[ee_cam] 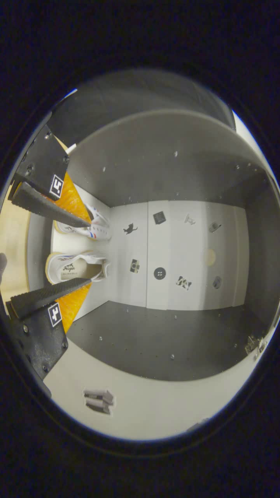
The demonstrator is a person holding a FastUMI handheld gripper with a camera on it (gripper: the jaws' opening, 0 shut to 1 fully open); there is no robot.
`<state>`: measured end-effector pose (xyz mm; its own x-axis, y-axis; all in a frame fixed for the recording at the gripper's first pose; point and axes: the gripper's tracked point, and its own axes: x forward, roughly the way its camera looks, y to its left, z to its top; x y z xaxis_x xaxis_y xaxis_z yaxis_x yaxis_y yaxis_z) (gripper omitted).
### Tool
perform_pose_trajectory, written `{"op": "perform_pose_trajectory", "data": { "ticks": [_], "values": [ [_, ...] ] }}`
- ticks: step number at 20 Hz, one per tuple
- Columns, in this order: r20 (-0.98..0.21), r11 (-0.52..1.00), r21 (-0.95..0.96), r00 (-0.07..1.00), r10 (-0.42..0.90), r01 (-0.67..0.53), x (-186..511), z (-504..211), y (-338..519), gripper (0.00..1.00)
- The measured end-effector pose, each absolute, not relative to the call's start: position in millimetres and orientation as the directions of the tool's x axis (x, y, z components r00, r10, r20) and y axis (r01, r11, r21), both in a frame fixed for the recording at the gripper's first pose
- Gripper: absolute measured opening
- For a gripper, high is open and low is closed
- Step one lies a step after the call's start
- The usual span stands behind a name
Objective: Open the shoe cabinet door, grab the shoes and put them into the shoe cabinet, then close the shoe cabinet door.
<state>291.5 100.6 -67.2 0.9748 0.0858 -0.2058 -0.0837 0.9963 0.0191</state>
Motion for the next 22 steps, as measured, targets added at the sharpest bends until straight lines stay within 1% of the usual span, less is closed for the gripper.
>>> {"op": "perform_pose_trajectory", "data": {
  "ticks": [3,9,14,17,22],
  "values": [
    [-0.143,0.994,-0.05,0.986,0.089,-0.097,239.5,-49.3,98.8,0.84],
    [-0.015,0.992,-0.06,0.994,0.107,-0.108,127.8,-14.6,83.0,0.84],
    [0.045,0.993,-0.018,0.992,0.115,-0.114,50.5,7.9,52.0,0.84],
    [0.055,0.994,0.023,0.993,0.107,-0.109,9.7,10.3,24.0,0.84],
    [0.063,0.999,0.044,0.998,0.023,-0.026,-48.5,10.2,-43.7,0.84]
  ]
}}
